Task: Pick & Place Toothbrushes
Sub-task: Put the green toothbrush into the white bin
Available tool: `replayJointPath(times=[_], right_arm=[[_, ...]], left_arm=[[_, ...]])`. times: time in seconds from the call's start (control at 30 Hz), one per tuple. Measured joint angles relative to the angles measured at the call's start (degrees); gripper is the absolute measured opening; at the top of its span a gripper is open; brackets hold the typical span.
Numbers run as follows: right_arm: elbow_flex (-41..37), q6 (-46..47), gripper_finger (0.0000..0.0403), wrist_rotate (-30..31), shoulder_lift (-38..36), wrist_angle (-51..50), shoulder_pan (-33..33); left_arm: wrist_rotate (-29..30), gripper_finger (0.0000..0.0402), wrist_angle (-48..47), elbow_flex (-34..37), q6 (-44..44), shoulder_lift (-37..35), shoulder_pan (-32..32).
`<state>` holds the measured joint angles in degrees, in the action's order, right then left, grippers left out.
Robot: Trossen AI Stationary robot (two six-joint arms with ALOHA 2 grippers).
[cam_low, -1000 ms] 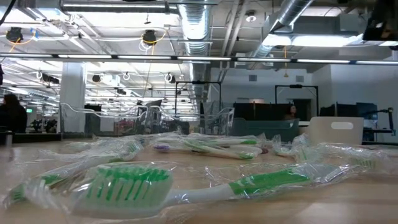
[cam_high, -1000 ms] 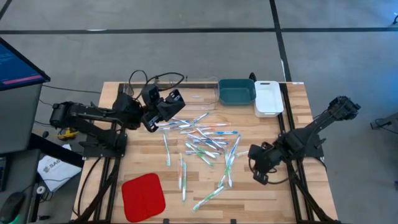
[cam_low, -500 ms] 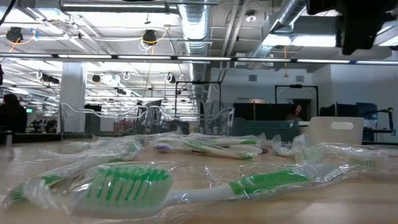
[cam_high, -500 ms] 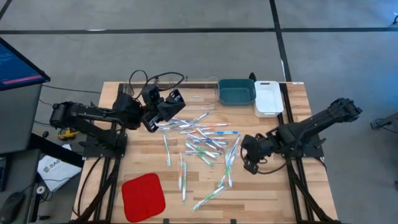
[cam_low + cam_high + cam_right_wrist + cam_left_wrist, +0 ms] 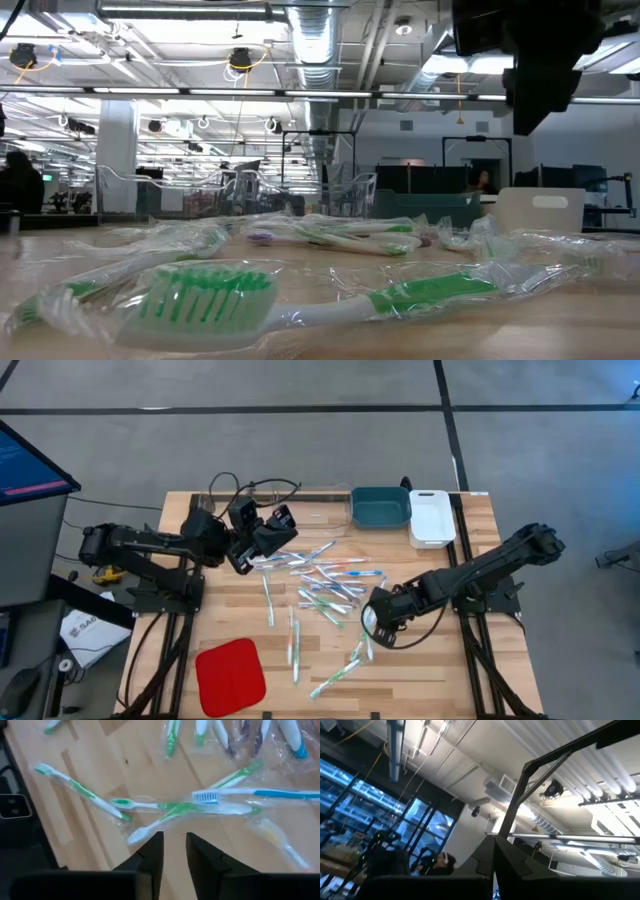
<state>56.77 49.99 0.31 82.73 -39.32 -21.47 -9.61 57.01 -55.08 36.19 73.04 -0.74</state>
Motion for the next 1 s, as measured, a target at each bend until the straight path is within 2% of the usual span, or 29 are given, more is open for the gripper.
replayJointPath(times=[0.2, 0.4, 0.5, 1.0], right_arm=[[0.04, 2.92, 0.0103, -1.83, 2.25, 4.73, 0.0], [0.01, 18.74, 0.0103, -2.0, 4.83, 6.08, 0.56], [0.0, 22.37, 0.0103, -2.02, 6.0, 6.52, 0.66], [-0.02, 23.01, 0.0104, -0.82, 7.78, 6.4, 0.61]], left_arm=[[-1.29, 0.0002, -7.69, 0.04, 0.09, -3.22, -1.29], [-1.1, 0.0002, -9.1, -0.09, -0.2, -3.71, -1.29], [-1.37, 0.0002, -10.08, -0.03, -0.2, -3.55, -1.29], [-1.35, 0.0002, -12.13, -0.01, 0.01, -3.57, -1.29]])
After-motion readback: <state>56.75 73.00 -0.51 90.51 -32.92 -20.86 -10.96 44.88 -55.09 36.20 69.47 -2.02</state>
